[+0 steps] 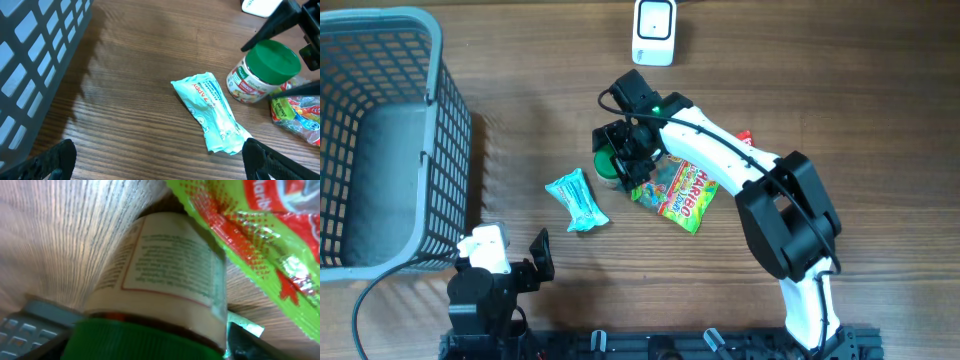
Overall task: Scan the item barcode
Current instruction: 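Reach the right gripper over the green-lidded jar and grasp it, then lift the green jar upward with the right gripper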
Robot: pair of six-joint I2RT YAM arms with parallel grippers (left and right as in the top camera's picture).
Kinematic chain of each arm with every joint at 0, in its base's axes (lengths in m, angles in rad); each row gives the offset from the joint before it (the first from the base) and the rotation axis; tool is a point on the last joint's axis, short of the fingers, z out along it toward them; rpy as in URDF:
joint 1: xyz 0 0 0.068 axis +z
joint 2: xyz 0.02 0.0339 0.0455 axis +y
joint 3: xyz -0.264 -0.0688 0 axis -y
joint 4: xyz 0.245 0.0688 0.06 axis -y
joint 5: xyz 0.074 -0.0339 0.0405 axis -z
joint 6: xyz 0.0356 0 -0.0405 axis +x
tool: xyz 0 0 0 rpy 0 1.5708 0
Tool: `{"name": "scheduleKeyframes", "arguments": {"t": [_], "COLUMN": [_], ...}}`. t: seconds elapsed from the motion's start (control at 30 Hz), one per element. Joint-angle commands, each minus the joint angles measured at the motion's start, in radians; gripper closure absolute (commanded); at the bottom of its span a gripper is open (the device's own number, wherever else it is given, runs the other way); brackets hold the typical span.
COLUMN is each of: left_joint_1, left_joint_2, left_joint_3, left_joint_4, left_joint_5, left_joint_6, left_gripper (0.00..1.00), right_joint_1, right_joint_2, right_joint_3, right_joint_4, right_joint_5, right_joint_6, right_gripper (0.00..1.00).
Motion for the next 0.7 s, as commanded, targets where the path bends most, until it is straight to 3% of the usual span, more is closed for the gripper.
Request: {"name": "scheduleKeyframes", "arguments": {"t": [0.0, 0.1, 0.33, 0.53, 0.67], "left_joint_1": [-0.006, -0.006, -0.006, -0.006, -0.006], "left_joint_2": [-0.005, -0.005, -0.005, -0.005, -0.005], "left_joint_3": [-0.01, -0.01, -0.01, -0.01, -0.01], "left_joint_4": [0.003, 0.003, 0.003, 0.002, 0.002], "left_joint_5": [-0.013, -0.013, -0.013, -0.013, -0.013], "left_joint_6": [0.023, 0.023, 0.023, 0.023, 0.023], "left_gripper": [0.0, 0.0, 0.0, 0.0, 0.0], "right_joint_1": [0.002, 0.0, 0.0, 0.002, 0.003], "right_joint_2": [0.012, 0.012, -0.025, -0.035, -0.035], "right_joint_3": [0.018, 0.019, 0.02, 0.04, 0.053], "right_joint_4": [-0.084, -0.147, -0.228, -0.505, -0.64], "right_joint_5": [0.016, 0.059, 0.063, 0.349, 0.564], "right_joint_6": [-0.153, -0.354, -1.066, -1.369, -1.423], "right_gripper": [0.3, 0.35, 0.35, 0.33, 0.29]}}
